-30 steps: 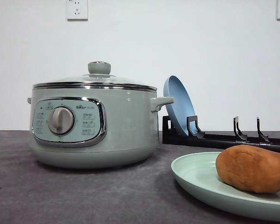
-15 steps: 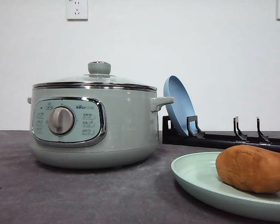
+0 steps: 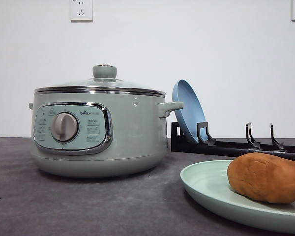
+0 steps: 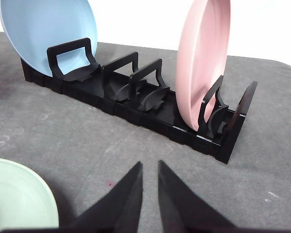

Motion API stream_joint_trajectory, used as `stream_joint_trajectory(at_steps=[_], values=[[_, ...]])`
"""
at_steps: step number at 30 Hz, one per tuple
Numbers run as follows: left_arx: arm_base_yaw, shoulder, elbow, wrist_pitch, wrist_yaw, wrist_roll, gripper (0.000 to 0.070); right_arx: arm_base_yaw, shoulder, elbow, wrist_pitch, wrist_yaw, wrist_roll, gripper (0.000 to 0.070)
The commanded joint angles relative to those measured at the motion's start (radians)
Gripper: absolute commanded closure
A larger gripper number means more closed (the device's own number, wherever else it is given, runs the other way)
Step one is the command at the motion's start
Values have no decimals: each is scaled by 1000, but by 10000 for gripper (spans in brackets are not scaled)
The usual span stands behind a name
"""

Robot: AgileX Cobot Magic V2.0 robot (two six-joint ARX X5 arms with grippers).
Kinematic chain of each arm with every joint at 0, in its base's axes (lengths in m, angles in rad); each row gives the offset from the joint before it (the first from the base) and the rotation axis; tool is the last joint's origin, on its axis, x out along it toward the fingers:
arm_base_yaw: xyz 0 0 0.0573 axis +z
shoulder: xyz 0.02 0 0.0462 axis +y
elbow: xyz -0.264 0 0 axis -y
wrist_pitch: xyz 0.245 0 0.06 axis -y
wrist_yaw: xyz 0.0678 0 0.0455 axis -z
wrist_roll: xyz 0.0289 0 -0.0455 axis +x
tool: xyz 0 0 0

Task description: Transfer potato from steamer to green plate

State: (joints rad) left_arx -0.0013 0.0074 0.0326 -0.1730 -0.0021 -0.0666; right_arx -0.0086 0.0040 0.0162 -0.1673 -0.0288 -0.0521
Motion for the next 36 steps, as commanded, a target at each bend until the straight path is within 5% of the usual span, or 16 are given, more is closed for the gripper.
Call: stream_joint_trajectory(at_steps=[1, 36], values=[[-1, 2, -21, 16, -2, -2, 675, -2, 0, -5, 12, 3, -4, 651], [-1, 2, -21, 16, -2, -2, 675, -2, 0, -5, 12, 3, -4, 651]])
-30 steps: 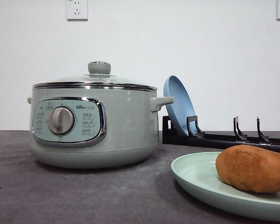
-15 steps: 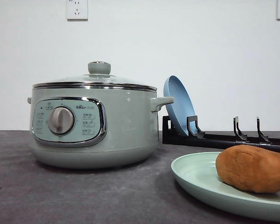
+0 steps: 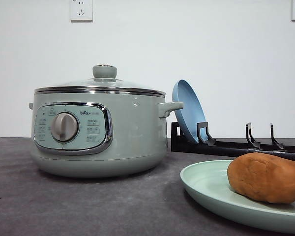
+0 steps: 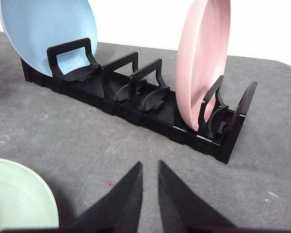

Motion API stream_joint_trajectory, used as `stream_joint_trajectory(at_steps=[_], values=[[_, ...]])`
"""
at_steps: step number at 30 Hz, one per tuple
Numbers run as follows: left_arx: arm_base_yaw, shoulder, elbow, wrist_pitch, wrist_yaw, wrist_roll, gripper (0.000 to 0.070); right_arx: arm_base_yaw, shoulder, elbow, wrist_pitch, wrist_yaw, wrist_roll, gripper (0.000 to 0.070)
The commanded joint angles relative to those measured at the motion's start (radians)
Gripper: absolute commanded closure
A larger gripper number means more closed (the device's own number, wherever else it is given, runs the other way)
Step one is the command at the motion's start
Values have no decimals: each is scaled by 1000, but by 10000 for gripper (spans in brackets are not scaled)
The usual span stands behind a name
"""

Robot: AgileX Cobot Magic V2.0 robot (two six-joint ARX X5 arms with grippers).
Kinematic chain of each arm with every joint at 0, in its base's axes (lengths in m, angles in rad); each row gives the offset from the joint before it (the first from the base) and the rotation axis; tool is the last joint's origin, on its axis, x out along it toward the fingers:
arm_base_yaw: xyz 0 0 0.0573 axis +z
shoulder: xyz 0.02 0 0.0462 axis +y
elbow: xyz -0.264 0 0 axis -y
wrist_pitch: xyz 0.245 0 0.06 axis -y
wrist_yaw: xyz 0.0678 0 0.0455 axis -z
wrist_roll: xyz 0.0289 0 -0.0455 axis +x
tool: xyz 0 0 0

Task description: Transfer potato from steamer to green plate

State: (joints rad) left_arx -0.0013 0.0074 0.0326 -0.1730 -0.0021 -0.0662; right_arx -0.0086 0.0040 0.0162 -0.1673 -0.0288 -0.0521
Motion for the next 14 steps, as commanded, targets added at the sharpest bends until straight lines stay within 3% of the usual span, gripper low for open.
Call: stream_joint_trajectory(at_steps=[1, 14], values=[[-1, 2, -21, 16, -2, -3, 675, -2, 0, -5, 12, 3, -4, 651], [-1, 2, -21, 16, -2, -3, 675, -2, 0, -5, 12, 3, -4, 651]])
